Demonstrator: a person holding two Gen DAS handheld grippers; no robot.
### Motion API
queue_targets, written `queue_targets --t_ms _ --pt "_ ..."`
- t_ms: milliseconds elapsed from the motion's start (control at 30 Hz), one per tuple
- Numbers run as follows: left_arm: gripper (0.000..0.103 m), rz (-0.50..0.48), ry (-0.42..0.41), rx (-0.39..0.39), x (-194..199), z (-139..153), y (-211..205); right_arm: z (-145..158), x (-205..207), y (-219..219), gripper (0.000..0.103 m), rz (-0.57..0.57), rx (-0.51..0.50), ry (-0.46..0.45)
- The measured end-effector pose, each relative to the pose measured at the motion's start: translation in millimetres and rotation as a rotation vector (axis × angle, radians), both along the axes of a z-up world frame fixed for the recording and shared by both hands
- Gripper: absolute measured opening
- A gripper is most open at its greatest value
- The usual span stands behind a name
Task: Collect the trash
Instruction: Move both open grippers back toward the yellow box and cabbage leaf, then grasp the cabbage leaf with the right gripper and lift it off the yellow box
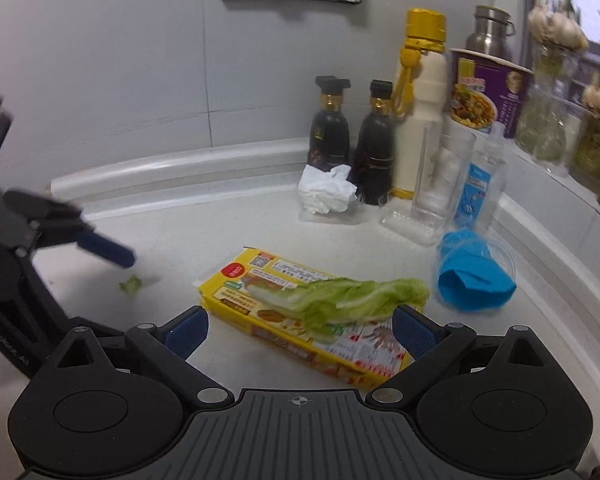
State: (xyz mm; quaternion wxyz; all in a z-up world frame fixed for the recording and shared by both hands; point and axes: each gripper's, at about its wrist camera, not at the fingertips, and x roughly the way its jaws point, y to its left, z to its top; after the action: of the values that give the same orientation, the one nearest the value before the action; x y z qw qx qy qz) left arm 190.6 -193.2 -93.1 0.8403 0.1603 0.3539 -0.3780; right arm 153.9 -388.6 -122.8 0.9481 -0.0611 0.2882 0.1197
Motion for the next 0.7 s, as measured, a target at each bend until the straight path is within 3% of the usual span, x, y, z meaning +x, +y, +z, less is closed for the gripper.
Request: queue_targets --t_ms 167,400,533,567,600,700 --pt "0.102 -0.142 -0.065 0.071 18 -6 -22 -10 20 -4 0.095 0.082 -0.071 -0.014" --pt "0.102 -0.304 -0.102 0.124 33 -13 -40 -15 38 -13 0.07 0.175 -0.02 0.017" --pt "0.102 -0.36 -0.103 0.147 41 -19 -48 -16 38 -10 0.065 0.203 -0.033 0.008" --pt "0.102 -0.374 -0.11 0.152 43 -19 -50 -16 37 -10 0.059 0.205 -0.033 0.005" --pt "0.102 -0.392 -0.112 0.158 45 -20 -52 -15 37 -10 0.047 0.208 -0.032 0.005" --pt "0.102 -0.418 -0.075 0.155 56 -20 -57 -14 37 -7 0.035 0.212 -0.046 0.004"
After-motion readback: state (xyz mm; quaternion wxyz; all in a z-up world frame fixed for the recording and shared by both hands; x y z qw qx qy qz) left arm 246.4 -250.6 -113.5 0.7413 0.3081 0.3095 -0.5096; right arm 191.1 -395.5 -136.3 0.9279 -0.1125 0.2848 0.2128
